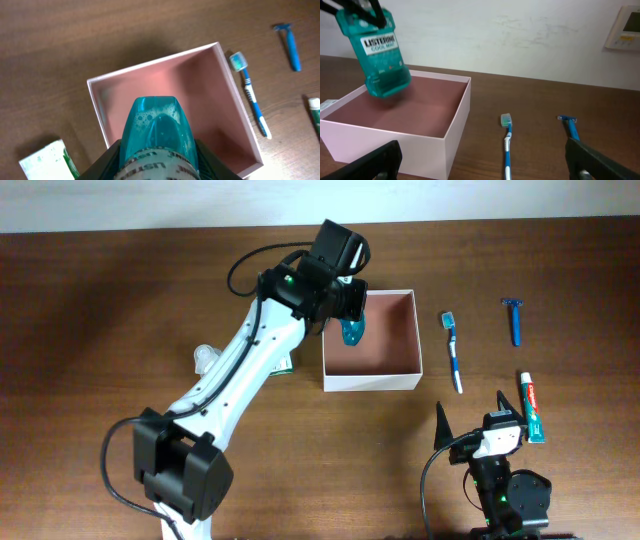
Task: Pack container
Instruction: 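Lift the Listerine bottle and carry it into the pink box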
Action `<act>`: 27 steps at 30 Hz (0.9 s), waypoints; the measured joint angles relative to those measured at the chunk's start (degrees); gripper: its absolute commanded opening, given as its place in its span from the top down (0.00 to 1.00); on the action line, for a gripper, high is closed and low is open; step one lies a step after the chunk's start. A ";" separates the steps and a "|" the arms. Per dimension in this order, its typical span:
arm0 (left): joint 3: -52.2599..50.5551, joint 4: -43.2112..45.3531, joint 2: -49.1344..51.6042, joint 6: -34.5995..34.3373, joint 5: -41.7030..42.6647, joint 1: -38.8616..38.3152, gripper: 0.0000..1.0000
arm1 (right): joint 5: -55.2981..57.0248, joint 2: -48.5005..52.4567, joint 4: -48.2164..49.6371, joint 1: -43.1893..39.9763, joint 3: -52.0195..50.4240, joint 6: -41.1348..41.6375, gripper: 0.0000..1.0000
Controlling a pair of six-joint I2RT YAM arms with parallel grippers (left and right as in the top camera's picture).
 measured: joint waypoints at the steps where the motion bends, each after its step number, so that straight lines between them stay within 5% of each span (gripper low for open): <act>1: 0.02 -0.28 0.39 -0.72 -0.63 -0.02 0.99 | 0.00 0.00 0.00 0.00 0.00 0.00 0.02; 27: -0.02 4.11 8.24 -3.89 -12.24 -0.04 0.94 | 0.00 0.00 0.00 0.00 0.00 0.00 0.01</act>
